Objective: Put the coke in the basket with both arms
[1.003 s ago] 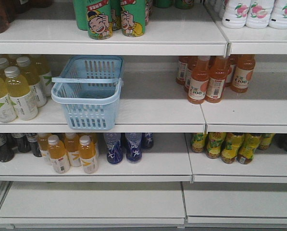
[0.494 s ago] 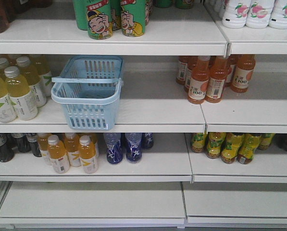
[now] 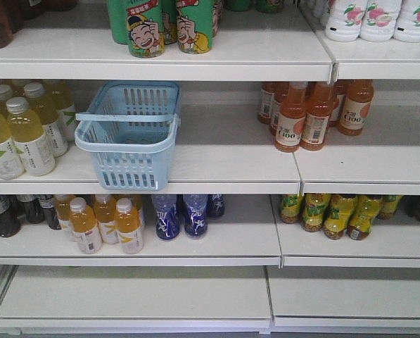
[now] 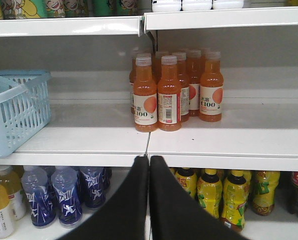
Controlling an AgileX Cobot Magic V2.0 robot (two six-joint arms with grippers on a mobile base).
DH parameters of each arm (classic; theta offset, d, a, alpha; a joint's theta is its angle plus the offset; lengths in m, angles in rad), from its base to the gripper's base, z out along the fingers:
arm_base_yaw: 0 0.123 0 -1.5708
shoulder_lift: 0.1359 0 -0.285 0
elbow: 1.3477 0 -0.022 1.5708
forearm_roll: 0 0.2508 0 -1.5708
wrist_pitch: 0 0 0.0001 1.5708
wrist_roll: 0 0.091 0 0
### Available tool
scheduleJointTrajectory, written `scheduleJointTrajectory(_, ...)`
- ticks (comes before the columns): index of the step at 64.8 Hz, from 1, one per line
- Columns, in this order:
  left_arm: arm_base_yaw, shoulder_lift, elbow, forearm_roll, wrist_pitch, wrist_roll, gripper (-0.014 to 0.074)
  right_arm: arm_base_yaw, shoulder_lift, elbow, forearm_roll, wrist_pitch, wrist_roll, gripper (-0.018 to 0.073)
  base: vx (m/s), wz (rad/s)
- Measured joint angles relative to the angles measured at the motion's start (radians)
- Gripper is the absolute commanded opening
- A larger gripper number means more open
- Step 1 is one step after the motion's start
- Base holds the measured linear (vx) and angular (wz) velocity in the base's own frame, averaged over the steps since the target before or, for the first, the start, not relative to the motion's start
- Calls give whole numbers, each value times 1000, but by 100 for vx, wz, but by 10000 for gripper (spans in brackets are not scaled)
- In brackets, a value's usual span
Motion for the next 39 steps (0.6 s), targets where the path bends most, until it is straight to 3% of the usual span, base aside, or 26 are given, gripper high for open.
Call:
scheduleJointTrajectory(9,0,0,-11,0,-207,-10,-6,0,0,0,0,0,0,-10,0,0)
scheduleJointTrajectory(17,0,7,-100,0,-264,-49,-6,0,0,0,0,0,0,-10,0,0)
scheduleJointTrajectory(28,0,172,-294,0,-248,-57,-6,0,0,0,0,0,0,-10,0,0)
scheduleJointTrajectory(39,0,383,-494,0,-43,-57,-6,0,0,0,0,0,0,-10,0,0)
